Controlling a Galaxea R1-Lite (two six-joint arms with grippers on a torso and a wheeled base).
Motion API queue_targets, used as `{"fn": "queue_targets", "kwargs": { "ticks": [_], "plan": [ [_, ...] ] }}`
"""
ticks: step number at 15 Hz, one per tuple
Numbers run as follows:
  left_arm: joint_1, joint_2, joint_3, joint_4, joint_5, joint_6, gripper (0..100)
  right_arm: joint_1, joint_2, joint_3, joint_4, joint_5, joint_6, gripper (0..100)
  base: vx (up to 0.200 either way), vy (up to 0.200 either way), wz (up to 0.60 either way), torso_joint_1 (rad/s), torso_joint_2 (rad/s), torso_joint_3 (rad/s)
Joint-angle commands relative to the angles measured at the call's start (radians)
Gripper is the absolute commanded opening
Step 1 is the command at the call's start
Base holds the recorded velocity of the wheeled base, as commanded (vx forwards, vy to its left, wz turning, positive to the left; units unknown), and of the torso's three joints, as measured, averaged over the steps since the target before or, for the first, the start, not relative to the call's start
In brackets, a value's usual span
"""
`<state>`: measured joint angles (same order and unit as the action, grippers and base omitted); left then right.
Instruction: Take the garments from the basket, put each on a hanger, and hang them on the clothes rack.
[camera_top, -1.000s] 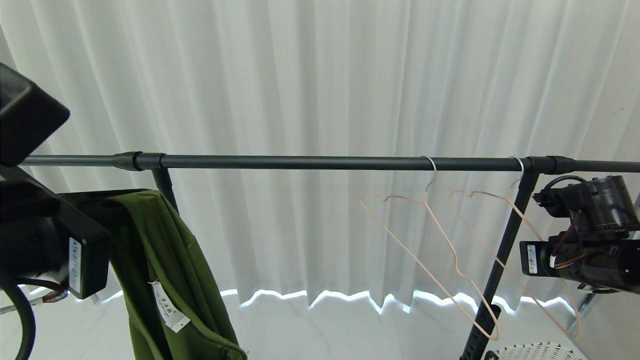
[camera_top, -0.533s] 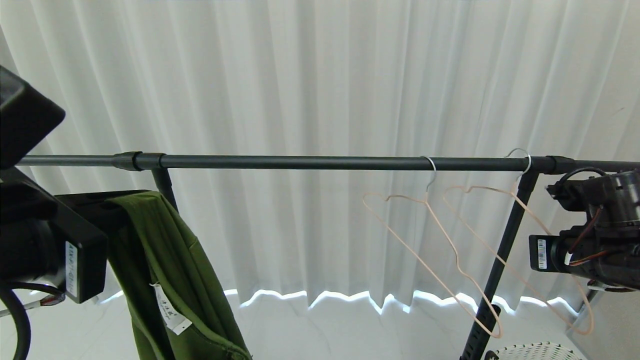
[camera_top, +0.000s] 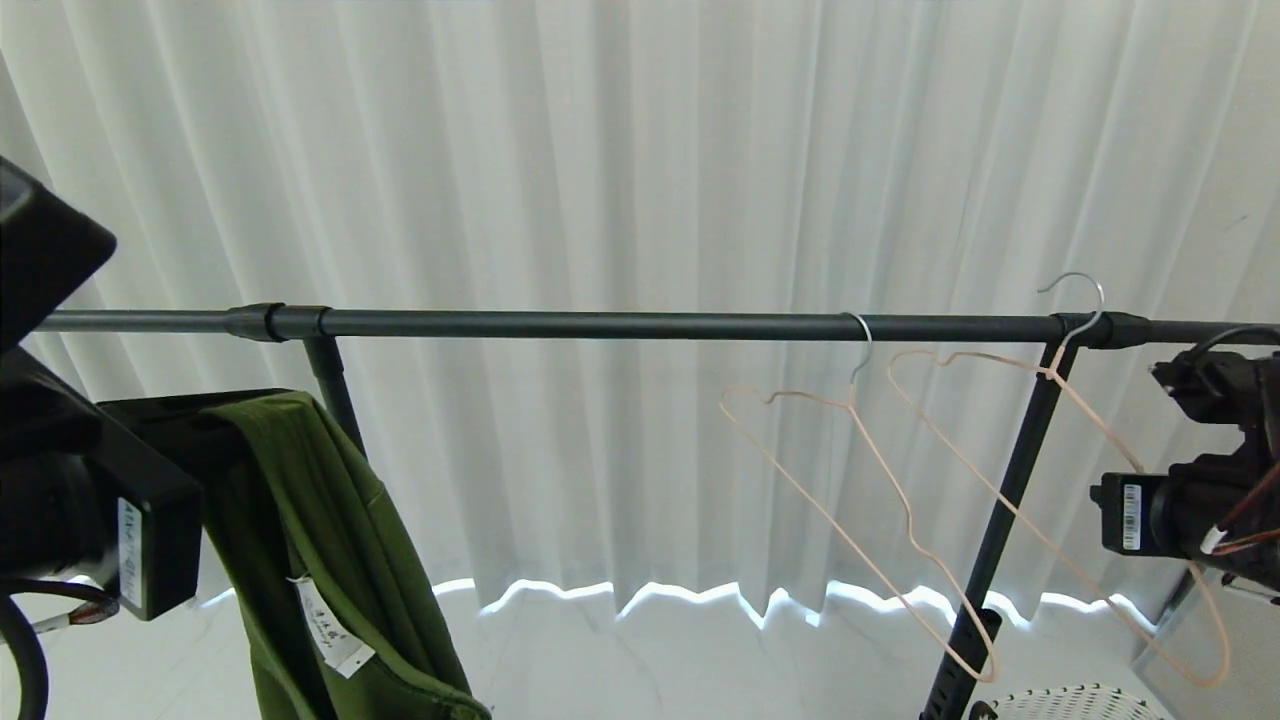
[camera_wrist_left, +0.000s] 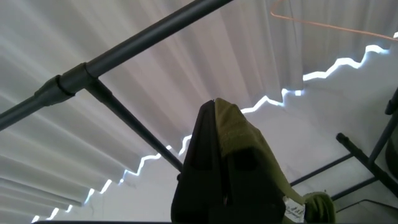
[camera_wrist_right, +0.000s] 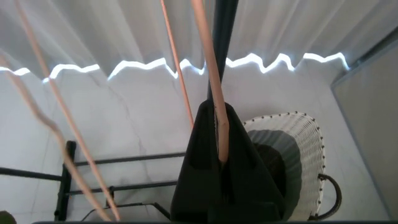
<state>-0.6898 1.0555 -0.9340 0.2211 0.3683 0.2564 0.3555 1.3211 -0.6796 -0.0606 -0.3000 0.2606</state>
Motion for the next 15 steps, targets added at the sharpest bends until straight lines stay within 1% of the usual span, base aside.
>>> {"fn": "queue_targets", "kwargs": {
  "ticks": [1, 4, 9, 13, 15],
  "plan": [
    [0.004, 0.0, 0.004, 0.0, 0.003, 0.014, 0, 0.04, -0.106, 0.045, 0.012, -0.001, -0.001, 0, -0.2, 0.0, 0.0, 0.002, 0.0, 0.002],
    [0.004, 0.001, 0.009, 0.0, 0.003, 0.029, 0, 0.045, -0.172, 0.081, 0.048, -0.001, -0.001, 0, -0.2, 0.0, 0.0, 0.007, 0.01, 0.001],
    [0.004, 0.004, 0.009, 0.0, 0.003, 0.029, 0, 0.045, -0.256, 0.147, 0.055, -0.001, -0.003, 0, -0.2, 0.0, 0.0, -0.003, 0.0, 0.004],
    [0.006, 0.008, 0.027, -0.002, 0.003, 0.027, 0, 0.045, -0.264, 0.149, 0.05, 0.001, -0.001, 0, -0.2, 0.0, 0.0, 0.004, 0.0, 0.002],
    [0.006, 0.008, 0.041, -0.011, 0.003, 0.026, 0, 0.056, -0.267, 0.144, 0.045, 0.001, -0.001, 0, 0.0, 0.0, 0.0, 0.0, 0.0, 0.0]
  ]
}}
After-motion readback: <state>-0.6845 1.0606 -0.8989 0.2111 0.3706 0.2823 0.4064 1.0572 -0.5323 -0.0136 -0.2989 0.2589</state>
